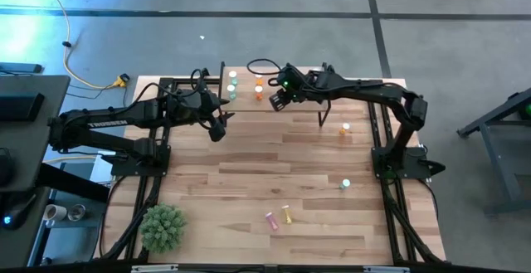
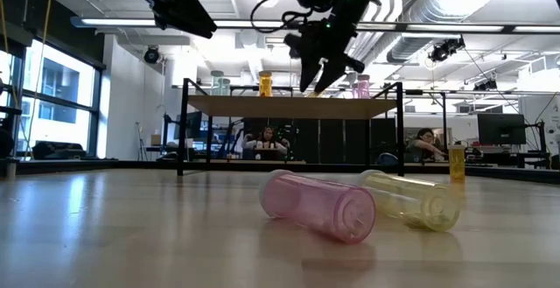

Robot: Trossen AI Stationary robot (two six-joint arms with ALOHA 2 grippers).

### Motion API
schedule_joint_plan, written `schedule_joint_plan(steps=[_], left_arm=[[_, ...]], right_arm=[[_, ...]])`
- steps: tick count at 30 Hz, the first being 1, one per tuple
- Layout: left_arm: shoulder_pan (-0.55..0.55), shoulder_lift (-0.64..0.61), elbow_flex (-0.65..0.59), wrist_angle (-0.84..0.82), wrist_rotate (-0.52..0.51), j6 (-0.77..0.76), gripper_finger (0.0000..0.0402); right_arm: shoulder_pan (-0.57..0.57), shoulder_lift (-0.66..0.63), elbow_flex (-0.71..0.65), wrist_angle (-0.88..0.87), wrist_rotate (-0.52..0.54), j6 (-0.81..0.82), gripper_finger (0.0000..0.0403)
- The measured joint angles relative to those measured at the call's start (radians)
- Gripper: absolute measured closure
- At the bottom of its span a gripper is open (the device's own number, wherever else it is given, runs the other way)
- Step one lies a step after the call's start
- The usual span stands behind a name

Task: Pick and place medicine bottles onto shelf by color
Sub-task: Put the top yellow pill bottle on the shelf aligned with the other yellow pill bottle

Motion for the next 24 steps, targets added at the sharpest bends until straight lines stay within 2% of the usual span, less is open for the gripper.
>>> schedule_joint_plan(steps=[6, 16, 24], left_arm=[[0.0, 0.0, 0.0, -0.002, 0.0, 0.0, 0.02], [0.0, 0.0, 0.0, -0.002, -0.001, 0.0, 0.02], [0.0, 0.0, 0.0, -0.001, -0.003, 0.0, 0.02]], right_arm=[[0.001, 0.022, 0.002, -0.004, 0.015, -0.013, 0.0235], [0.0, 0.022, 0.002, 0.002, 0.036, 0.057, 0.0235], [0.001, 0.026, -0.002, -0.006, 0.012, 0.108, 0.0239]])
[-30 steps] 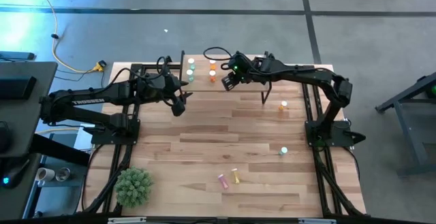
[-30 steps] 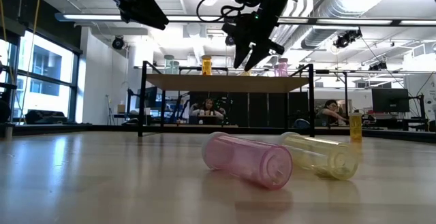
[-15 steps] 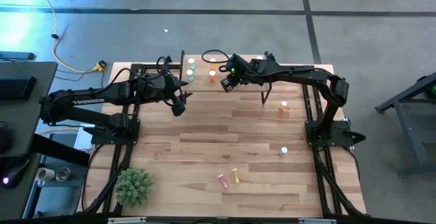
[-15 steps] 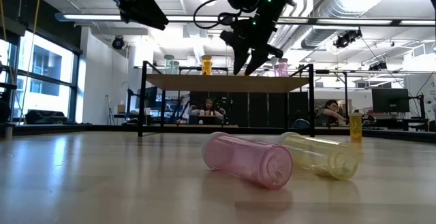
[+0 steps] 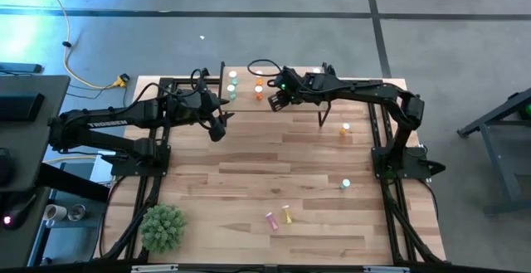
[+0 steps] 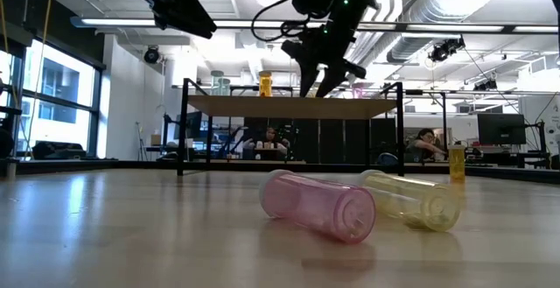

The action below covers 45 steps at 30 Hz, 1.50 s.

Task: Pick and place medicine bottles onto shelf by color
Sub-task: Put the top yellow pill bottle on the shelf aligned with the other yellow pill bottle

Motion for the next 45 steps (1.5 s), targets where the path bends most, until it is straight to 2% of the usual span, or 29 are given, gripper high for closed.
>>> schedule_joint_plan(steps=[22, 36, 41, 45], left_arm=[[0.0, 0.0, 0.0, 0.0, 0.0, 0.0, 0.02], [0.0, 0.0, 0.0, 0.0, -0.002, 0.005, 0.02], [0.0, 0.0, 0.0, 0.007, -0.084, 0.047, 0.02], [0.0, 0.0, 0.0, 0.075, -0.18, 0.118, 0.02]], right_arm=[[-0.003, 0.0, 0.001, 0.016, 0.047, 0.008, 0.0247], [0.005, -0.003, 0.002, -0.029, 0.031, -0.026, 0.0247], [0.006, -0.016, 0.002, -0.033, 0.032, -0.06, 0.0247], [0.006, -0.028, 0.002, -0.034, 0.005, -0.056, 0.0247]])
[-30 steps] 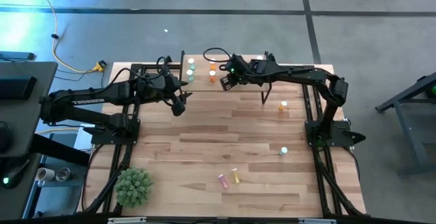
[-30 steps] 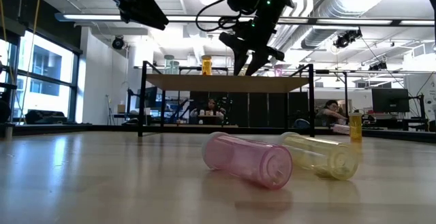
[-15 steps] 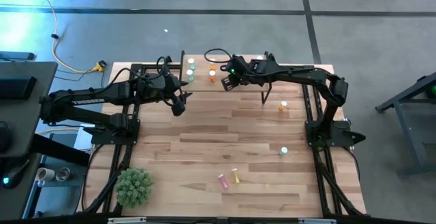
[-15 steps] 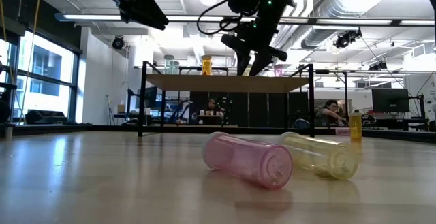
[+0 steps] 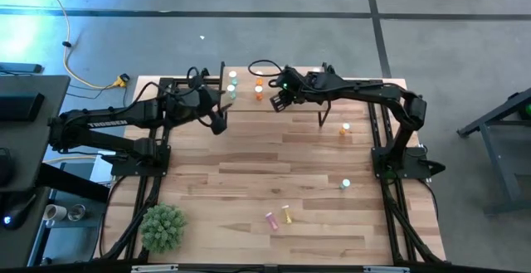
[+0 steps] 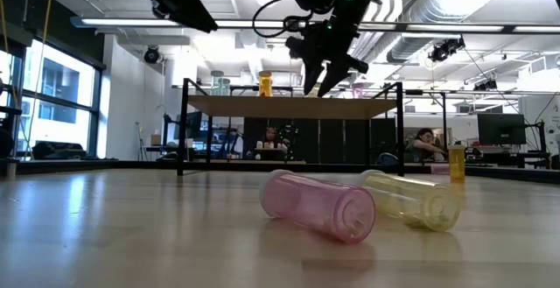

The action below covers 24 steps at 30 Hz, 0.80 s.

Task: Pick and place medicine bottles onto shelf by color
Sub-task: Put the top yellow pill bottle on the shelf aligned with the other yellow pill bottle

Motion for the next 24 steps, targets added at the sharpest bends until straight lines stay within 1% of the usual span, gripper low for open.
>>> schedule_joint_plan(steps=[4, 7, 11, 14, 17, 19, 21, 24], left_arm=[[0.0, 0.0, 0.0, 0.076, -0.063, 0.042, 0.02], [0.0, 0.0, 0.0, 0.088, -0.119, 0.054, 0.02], [0.0, 0.0, 0.0, 0.085, -0.205, 0.1, 0.02], [0.0, -0.001, 0.001, 0.09, -0.263, 0.181, 0.02], [0.001, -0.004, 0.022, 0.09, -0.287, 0.238, 0.02], [0.006, -0.005, 0.04, 0.091, -0.289, 0.252, 0.02], [0.02, -0.005, 0.055, 0.091, -0.282, 0.256, 0.02], [0.046, -0.005, 0.065, 0.092, -0.265, 0.256, 0.02]], right_arm=[[-0.004, -0.029, 0.0, 0.0, -0.105, 0.07, 0.0247], [-0.004, -0.065, 0.0, -0.002, -0.185, 0.136, 0.0247], [-0.001, -0.123, 0.0, 0.007, -0.2, 0.196, 0.0247], [0.0, -0.159, 0.0, 0.063, -0.196, 0.167, 0.0247], [-0.001, -0.182, 0.0, 0.182, -0.189, 0.128, 0.0247], [-0.002, -0.185, 0.0, 0.268, -0.187, 0.1, 0.0246], [-0.003, -0.185, 0.0, 0.346, -0.192, 0.039, 0.0242], [-0.004, -0.186, 0.0, 0.409, -0.209, -0.005, 0.0228]])
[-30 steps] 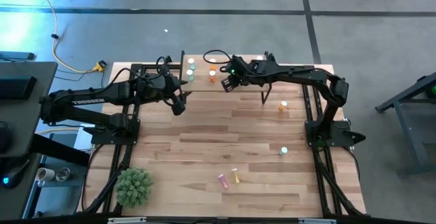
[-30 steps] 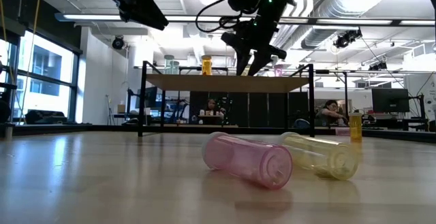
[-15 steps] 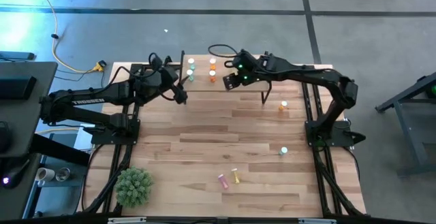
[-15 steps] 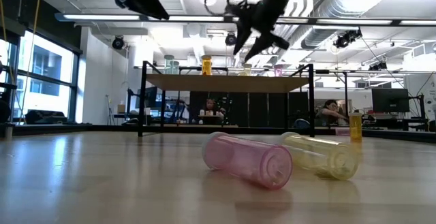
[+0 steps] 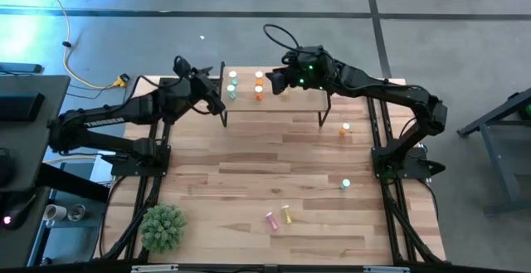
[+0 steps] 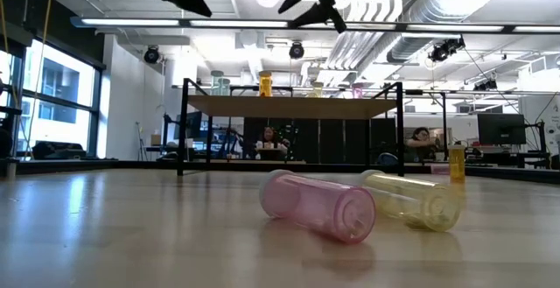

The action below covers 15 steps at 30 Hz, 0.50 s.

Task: Pick and place medicine bottles onto shelf by color
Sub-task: Put the top yellow pill bottle on the shelf aligned with the other yellow pill bottle

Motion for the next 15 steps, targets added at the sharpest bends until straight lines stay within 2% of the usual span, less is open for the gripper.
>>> schedule_joint_plan(steps=[6, 15], left_arm=[[0.036, 0.0, 0.033, -0.04, 0.005, 0.0, 0.02], [0.081, -0.003, 0.099, -0.106, 0.007, -0.007, 0.02]], right_arm=[[-0.018, 0.0, 0.0, 0.0, 0.052, 0.024, 0.0193], [-0.032, 0.001, 0.01, -0.102, 0.03, 0.057, 0.0196]])
